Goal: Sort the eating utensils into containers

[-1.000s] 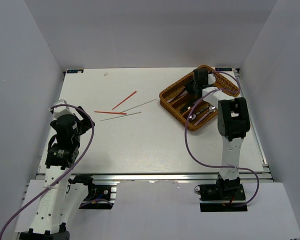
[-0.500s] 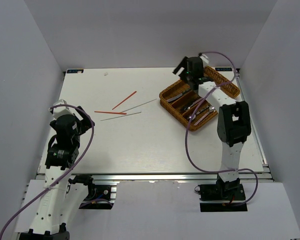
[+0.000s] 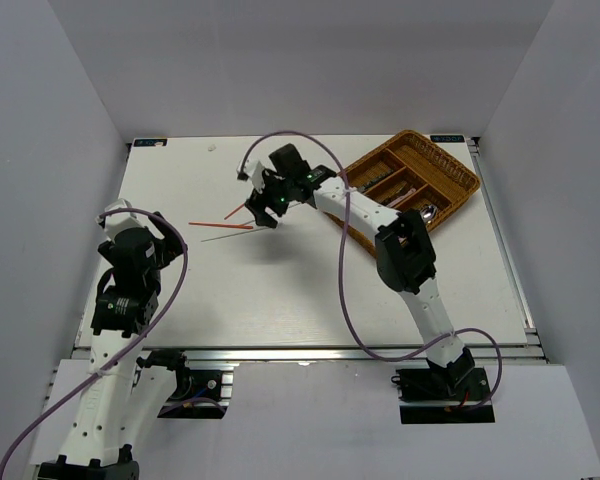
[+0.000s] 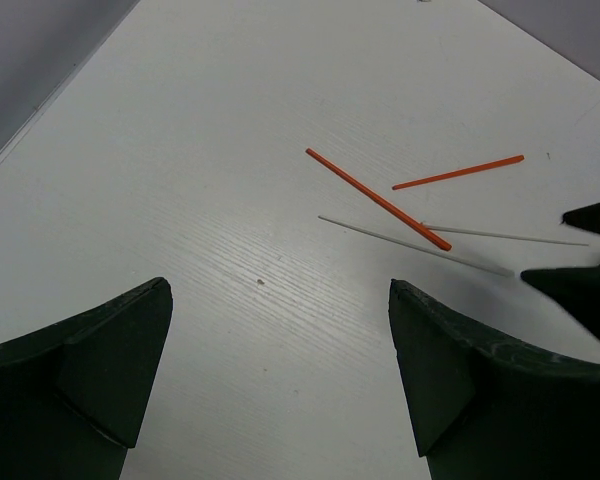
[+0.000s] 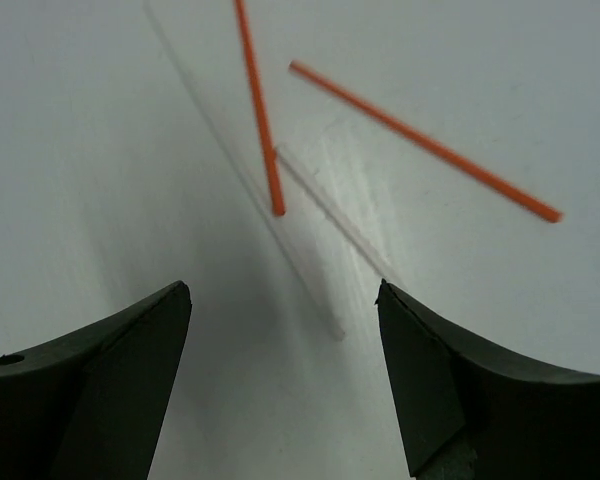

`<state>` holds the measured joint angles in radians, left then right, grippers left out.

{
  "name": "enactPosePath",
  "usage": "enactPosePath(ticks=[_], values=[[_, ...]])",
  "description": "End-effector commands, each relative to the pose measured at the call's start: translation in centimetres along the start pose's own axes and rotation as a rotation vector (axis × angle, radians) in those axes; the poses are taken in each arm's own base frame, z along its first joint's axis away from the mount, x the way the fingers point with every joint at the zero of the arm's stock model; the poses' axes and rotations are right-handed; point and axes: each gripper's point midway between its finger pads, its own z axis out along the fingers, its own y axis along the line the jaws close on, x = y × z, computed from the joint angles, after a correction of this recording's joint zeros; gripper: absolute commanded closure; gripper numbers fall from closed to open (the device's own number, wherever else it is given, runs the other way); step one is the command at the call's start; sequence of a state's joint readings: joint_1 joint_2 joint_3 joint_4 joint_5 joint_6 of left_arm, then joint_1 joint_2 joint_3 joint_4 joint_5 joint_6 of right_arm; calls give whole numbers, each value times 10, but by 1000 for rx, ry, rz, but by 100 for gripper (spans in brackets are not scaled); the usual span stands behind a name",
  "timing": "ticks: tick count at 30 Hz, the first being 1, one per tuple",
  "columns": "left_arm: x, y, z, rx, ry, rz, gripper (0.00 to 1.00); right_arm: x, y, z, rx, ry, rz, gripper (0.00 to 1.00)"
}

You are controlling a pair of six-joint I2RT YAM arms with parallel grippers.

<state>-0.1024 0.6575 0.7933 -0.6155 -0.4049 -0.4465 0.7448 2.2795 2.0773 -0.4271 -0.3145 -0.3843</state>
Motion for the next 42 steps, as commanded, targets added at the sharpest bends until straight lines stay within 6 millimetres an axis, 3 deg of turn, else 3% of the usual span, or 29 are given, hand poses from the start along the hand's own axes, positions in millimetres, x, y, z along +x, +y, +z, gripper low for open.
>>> enactPosePath(ticks=[1,4,5,6,12,19,28,30,31,33,38,41,42], values=[[0,1,0,-7,-3,-4,2,30,17,-3,-167,77,-133,20],[3,0,3,-10,10,2,2,44,25,12,-223,99,-165,19],[4,0,4,-11,16,5,2,37,23,13,-227,86,-179,19],[4,0,4,-12,19,7,2,50,27,20,-257,112,-166,20],[5,1,4,-16,22,7,2,70,23,37,-233,116,-188,21],[7,-1,8,-16,36,14,2,64,20,44,-224,64,-225,21],[8,-4,7,4,37,17,2,63,12,70,-213,9,-230,22],[7,-5,7,6,37,17,2,72,16,72,-242,36,-215,26],[7,-5,7,9,37,16,2,74,18,72,-252,40,-214,40],[7,-5,6,12,35,14,2,83,23,72,-266,64,-208,54],[8,-7,6,20,37,17,2,115,33,72,-297,142,-197,53],[7,-6,5,20,33,14,2,120,44,68,-313,179,-216,65],[7,-6,5,19,32,14,2,132,52,66,-324,210,-214,68]])
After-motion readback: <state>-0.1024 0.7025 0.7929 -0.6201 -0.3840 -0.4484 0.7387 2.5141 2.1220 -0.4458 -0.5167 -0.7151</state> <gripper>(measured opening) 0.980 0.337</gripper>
